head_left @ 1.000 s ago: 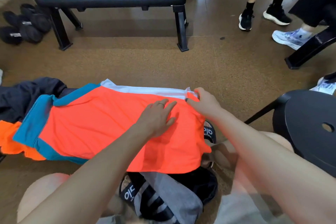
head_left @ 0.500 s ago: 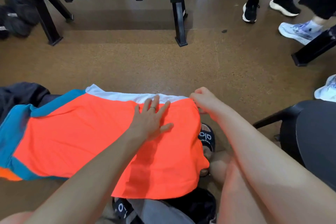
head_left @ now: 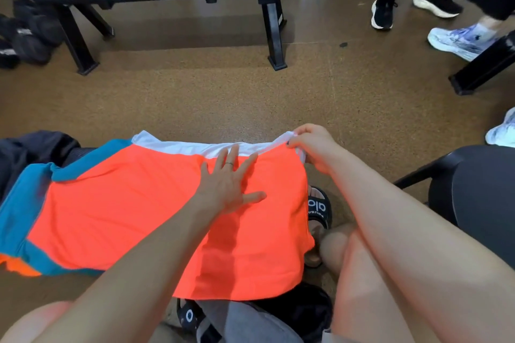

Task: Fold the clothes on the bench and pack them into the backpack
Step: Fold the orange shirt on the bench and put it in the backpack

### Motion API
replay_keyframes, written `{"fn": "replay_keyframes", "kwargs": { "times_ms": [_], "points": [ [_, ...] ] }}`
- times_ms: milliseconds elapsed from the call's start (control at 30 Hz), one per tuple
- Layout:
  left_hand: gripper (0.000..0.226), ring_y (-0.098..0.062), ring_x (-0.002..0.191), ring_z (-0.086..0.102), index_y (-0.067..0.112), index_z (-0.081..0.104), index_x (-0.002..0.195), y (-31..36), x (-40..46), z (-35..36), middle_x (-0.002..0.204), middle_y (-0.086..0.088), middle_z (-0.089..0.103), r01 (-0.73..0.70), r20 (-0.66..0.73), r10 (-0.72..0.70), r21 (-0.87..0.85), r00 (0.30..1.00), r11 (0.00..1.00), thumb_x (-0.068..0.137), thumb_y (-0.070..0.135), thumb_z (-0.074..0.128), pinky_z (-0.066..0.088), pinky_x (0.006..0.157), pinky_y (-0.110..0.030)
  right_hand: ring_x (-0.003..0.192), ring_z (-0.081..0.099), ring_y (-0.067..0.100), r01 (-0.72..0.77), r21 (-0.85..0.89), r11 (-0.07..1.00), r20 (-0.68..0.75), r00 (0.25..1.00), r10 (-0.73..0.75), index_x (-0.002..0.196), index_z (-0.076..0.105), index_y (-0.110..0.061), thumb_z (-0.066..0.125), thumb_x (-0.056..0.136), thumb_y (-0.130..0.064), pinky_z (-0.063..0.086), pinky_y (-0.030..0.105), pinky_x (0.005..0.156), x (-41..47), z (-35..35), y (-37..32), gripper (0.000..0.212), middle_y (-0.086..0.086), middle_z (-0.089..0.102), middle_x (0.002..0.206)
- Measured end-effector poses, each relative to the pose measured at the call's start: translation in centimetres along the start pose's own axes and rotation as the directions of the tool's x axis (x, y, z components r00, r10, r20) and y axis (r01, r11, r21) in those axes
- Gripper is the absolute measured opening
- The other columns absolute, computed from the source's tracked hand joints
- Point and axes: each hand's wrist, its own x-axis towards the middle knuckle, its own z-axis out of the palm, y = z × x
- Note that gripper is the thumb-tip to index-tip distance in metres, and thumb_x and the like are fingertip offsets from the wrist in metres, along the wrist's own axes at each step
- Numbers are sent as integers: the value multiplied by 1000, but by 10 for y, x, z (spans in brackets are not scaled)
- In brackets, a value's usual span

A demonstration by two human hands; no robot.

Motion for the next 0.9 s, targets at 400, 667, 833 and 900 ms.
{"fn": "replay_keyframes", "kwargs": {
  "times_ms": [400, 667, 833, 900],
  "points": [
    [101, -33, 128, 42, 19, 34, 150, 44, -78, 14, 145, -13, 40, -232, -143, 242, 81, 960, 969, 73, 83, 17, 39, 105, -43, 51, 36, 10, -89, -349, 933, 439, 864, 247, 85, 46, -18, 80, 74, -15, 30, 23, 49, -78, -14, 52, 36, 0, 42, 60],
    [98, -25, 147, 29, 22, 29, 154, 36, -93, 30, 161, -6, 29, -237, -108, 232, -32, 967, 971, 78, 80, 8, 28, 117, -44, 81, 75, 14, -192, -235, 953, 370, 889, 271, 120, 67, -8, 76, 88, -18, 57, 25, 65, -120, -15, 71, 35, 5, 78, 96],
    [104, -19, 154, 13, 25, 20, 159, 24, -98, 27, 168, 0, 14, -199, -36, 197, -79, 980, 977, 74, 81, 3, 21, 122, -45, 84, 74, 17, -182, -29, 983, 436, 883, 176, 111, 70, -8, 67, 92, -12, 56, 28, 71, -147, -14, 64, 19, 8, 77, 101],
    [105, -21, 153, 14, 26, 19, 159, 23, -100, 24, 167, -1, 15, -184, -21, 183, -92, 983, 979, 72, 82, 4, 21, 121, -47, 83, 75, 18, -269, 138, 953, 552, 820, 151, 116, 68, -8, 59, 99, -15, 58, 29, 67, -159, -8, 63, 21, 10, 76, 106]
  ]
}}
